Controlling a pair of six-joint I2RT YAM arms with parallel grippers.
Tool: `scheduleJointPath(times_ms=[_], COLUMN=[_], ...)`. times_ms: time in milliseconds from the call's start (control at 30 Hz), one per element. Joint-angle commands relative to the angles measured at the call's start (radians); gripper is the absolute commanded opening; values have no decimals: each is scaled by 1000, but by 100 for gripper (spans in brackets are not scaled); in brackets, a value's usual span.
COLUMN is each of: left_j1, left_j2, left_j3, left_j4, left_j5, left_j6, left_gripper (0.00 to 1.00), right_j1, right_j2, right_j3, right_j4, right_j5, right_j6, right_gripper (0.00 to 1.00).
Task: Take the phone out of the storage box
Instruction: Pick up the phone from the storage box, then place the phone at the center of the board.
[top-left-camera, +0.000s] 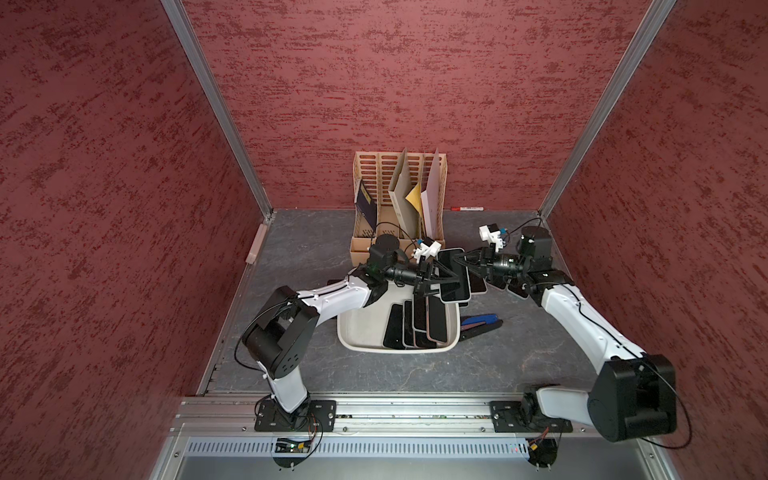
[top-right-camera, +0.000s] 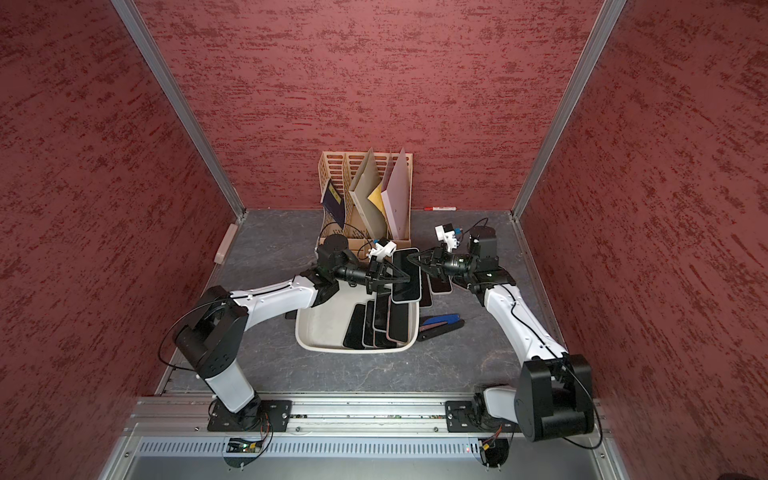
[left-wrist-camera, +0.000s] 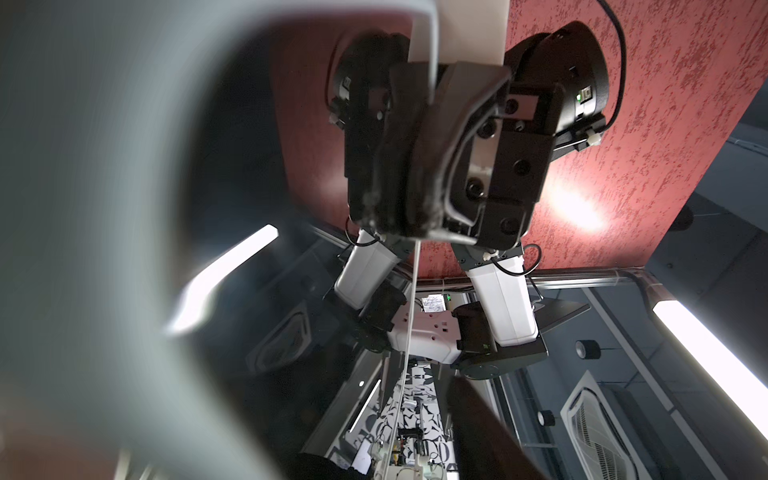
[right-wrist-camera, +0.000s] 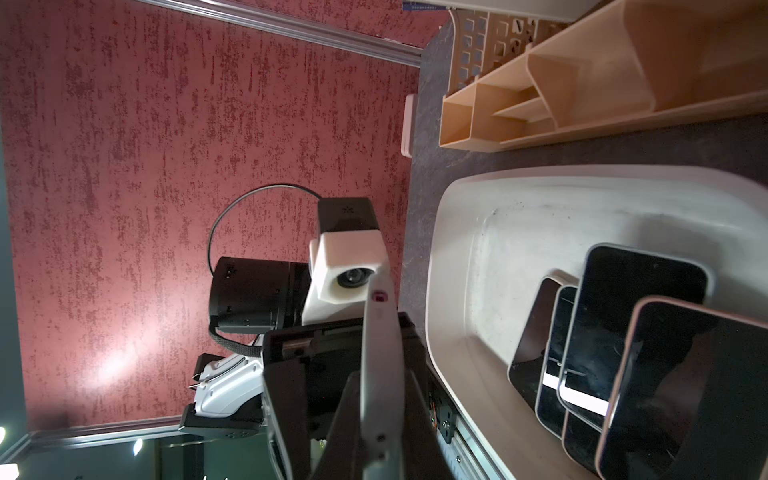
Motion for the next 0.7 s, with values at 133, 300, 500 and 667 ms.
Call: scheduleJointPath(times_ms=[133, 300, 500, 667], left_j1=[54, 86, 86, 85], left_j2=[-127, -269, -428, -613], left_j3=[-14, 60, 61, -118], left_j4=[-261, -869, -1109, -985], left_j5=[-55, -277, -589, -766], left_j6=[218, 651, 897, 986], left_gripper=[100, 100, 100, 100], right_j1=[-51, -255, -438, -547], right_j2=[-37, -49, -3, 21], right_j3=[116, 260, 279, 208], right_j4=[-243, -650, -841, -804], right_j5=[146, 433, 749, 840], right_j6=[-148, -342, -426, -426], right_gripper=[0, 0, 0, 0])
